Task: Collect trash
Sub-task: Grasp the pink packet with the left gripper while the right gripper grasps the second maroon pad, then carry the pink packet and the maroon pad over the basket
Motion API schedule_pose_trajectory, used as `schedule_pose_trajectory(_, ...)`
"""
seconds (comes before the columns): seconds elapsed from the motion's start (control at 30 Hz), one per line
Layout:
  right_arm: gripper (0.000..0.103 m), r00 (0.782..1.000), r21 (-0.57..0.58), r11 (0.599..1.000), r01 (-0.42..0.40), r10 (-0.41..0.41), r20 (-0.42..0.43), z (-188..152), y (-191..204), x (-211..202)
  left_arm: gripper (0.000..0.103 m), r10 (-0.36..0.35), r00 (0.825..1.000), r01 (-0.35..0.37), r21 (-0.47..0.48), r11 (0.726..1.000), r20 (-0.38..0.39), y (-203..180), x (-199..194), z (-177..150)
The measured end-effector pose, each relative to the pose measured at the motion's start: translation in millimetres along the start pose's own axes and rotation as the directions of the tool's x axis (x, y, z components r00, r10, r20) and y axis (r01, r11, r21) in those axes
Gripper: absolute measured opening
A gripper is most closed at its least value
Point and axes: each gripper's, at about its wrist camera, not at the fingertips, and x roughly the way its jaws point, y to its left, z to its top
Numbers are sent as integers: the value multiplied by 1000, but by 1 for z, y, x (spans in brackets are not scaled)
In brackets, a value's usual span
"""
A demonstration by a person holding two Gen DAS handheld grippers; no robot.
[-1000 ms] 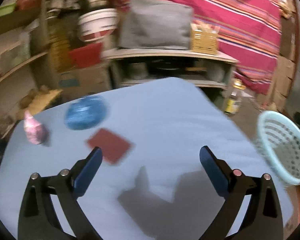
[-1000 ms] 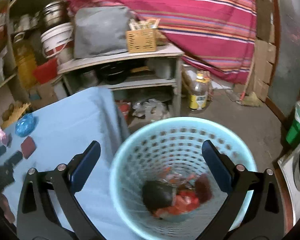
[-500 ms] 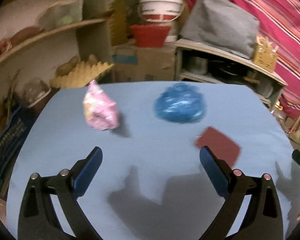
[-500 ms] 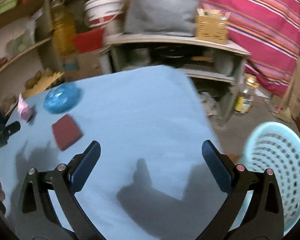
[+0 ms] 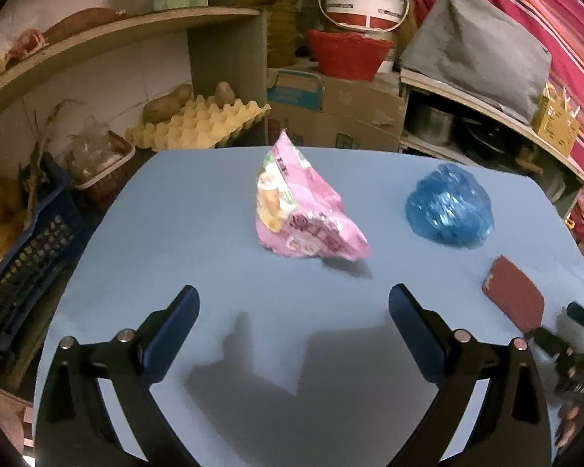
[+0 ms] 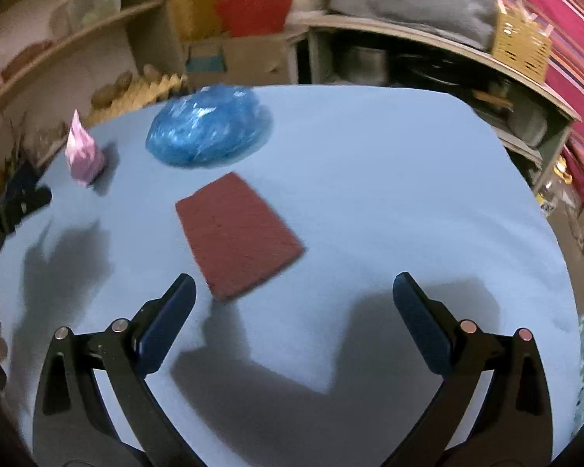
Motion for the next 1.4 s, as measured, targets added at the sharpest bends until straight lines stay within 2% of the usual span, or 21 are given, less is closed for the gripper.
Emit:
schedule_pose_trajectory(0.17, 99, 999, -59, 998, 32, -33, -20, 9, 10, 15, 96, -20, 1000, 20, 0, 1000, 10, -9, 16, 18)
schedule_pose_trajectory(0.3, 98, 1000, -52, 999, -13, 11, -26, 18, 9, 23, 95, 15, 999, -16, 22, 1000, 36, -16, 32, 30)
schedule_pose_trajectory(0.37, 98, 999, -62, 998, -23, 22, -28, 22, 13, 26, 94, 20, 1000, -20, 21, 1000, 24, -13, 39, 31)
schedule_pose_trajectory(0.4, 98, 999, -76, 997, -22, 19, -29, 23, 16, 28, 87, 23, 1000, -23, 21, 1000, 14, -10, 44, 30)
schedule_pose_trajectory(0.43, 91, 999, -87, 996, -25, 22, -30, 25, 18, 28, 77, 27, 1000, -27, 22, 999, 11, -8, 47, 29)
schedule_pose_trajectory(0.47, 87, 999, -104, 994, -29, 26, -31, 25, 22, 29, 59, 30, 1000, -30, 21, 999, 1, -5, 50, 29)
schedule_pose_trajectory(0.5, 80, 999, -114, 993, -39, 36, -32, 25, 25, 29, 46, 12, 1000, -12, 6, 1000, -16, 1, 54, 29)
schedule_pose_trajectory(0.6, 64, 998, -144, 988, -60, 57, -29, 23, 31, 27, 29, -19, 1000, 18, -41, 999, -17, 15, 54, 30)
schedule_pose_trajectory(0.63, 59, 997, -149, 986, -70, 66, -30, 22, 32, 26, 28, -9, 1000, 8, -42, 999, -6, 17, 51, 31)
schedule_pose_trajectory(0.77, 59, 997, -144, 987, -76, 73, -20, 18, 28, 20, 23, 13, 999, -10, -52, 999, 52, 32, 30, 33)
schedule_pose_trajectory(1.0, 59, 998, -77, 995, -57, 59, 19, 14, 6, 2, 20, 25, 993, -11, -117, 993, 117, 66, -14, 35)
schedule_pose_trajectory(1.17, 59, 999, -61, 998, -26, 28, 31, 6, -8, -14, 19, -12, 986, 36, -139, 990, 168, 69, -44, 39)
schedule_pose_trajectory(1.27, 59, 999, -56, 998, -6, 8, 39, 0, -17, -25, 19, -74, 980, 103, -149, 983, 186, 65, -60, 40)
schedule_pose_trajectory(1.4, 59, 998, -46, 999, 20, -17, 56, -8, -28, -42, 19, -100, 971, 127, -111, 986, 218, 47, -82, 38)
